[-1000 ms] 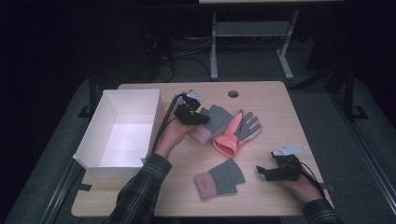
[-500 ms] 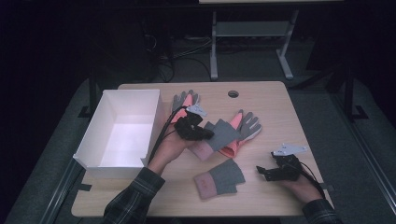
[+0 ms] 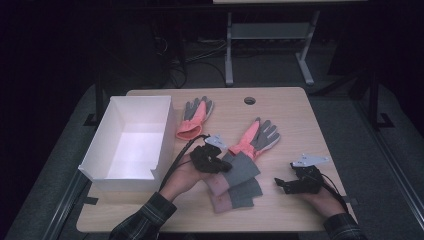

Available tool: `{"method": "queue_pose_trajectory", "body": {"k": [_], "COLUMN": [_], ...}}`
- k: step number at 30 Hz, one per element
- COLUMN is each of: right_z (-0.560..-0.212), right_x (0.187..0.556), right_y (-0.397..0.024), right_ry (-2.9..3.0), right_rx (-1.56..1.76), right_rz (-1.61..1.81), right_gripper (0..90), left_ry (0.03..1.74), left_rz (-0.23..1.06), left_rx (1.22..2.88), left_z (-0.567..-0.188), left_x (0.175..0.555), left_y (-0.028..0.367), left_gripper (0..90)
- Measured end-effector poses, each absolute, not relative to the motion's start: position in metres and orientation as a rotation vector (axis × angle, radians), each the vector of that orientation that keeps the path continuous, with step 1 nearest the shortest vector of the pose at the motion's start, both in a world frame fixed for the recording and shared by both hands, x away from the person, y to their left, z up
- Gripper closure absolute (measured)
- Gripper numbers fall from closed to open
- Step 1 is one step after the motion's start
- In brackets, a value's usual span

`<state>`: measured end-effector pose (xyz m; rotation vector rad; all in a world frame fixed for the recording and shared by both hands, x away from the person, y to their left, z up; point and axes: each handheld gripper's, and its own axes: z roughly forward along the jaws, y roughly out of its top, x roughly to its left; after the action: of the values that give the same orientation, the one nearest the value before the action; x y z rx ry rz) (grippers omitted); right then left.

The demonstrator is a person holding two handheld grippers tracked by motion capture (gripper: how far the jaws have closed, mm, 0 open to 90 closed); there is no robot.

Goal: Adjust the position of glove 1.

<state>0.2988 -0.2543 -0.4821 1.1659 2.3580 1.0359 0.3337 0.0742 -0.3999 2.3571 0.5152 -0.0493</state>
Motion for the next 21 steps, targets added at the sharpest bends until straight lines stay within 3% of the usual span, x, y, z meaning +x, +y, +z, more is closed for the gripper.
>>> {"method": "queue_pose_trajectory", "body": {"k": [21], "right_z": [-0.482], "right_x": [0.299], "right_y": [-0.254], "right_ry": [2.358], "right_rx": [1.166], "right_rz": [1.035], "right_gripper": [12.9], "left_ry": [0.430], "left_rz": [-0.090], "left_rx": [2.452], "left_z": [-0.424], "left_x": [0.320], "left_y": [0.066], "left_gripper": [86.9]}}
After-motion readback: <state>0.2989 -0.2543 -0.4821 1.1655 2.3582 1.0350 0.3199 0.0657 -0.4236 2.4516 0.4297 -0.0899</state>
